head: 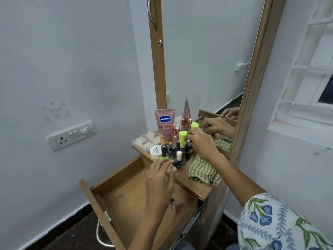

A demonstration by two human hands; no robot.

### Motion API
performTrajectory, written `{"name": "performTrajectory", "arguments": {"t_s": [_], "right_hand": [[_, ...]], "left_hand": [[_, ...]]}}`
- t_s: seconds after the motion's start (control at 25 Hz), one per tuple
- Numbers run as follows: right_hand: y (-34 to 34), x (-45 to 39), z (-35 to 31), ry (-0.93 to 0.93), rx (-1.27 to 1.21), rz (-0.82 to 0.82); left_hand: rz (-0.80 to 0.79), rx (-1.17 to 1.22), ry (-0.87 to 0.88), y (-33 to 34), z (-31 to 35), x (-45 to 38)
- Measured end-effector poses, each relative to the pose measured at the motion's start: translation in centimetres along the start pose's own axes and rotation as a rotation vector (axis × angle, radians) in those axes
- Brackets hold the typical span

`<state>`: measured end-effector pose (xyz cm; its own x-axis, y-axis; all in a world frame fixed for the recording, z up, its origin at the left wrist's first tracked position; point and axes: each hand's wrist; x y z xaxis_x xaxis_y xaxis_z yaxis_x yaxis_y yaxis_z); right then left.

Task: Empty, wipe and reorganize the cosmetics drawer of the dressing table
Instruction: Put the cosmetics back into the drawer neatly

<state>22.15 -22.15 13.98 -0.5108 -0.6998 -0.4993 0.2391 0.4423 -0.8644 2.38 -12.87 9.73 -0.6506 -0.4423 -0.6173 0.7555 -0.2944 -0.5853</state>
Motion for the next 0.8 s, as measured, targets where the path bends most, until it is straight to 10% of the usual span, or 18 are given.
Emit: {"name": "performTrajectory", "arguments": {"t_s": [0.8], "right_hand": [[-5.7, 7.3, -1.7, -0.033, -0.507, 0.177]], "left_hand": [[0.018, 0.077, 0.097, 2.4, 5.4, -2.1]]}}
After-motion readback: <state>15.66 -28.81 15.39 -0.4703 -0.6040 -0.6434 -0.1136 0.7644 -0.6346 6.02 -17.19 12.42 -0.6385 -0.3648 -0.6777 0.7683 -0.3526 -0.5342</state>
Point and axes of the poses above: each hand's wrist, its own x-axis away from the middle knuckle, its own y-axis out of the palm, z = x × y, and after that the axes turned 2 degrees about -x, right-handed
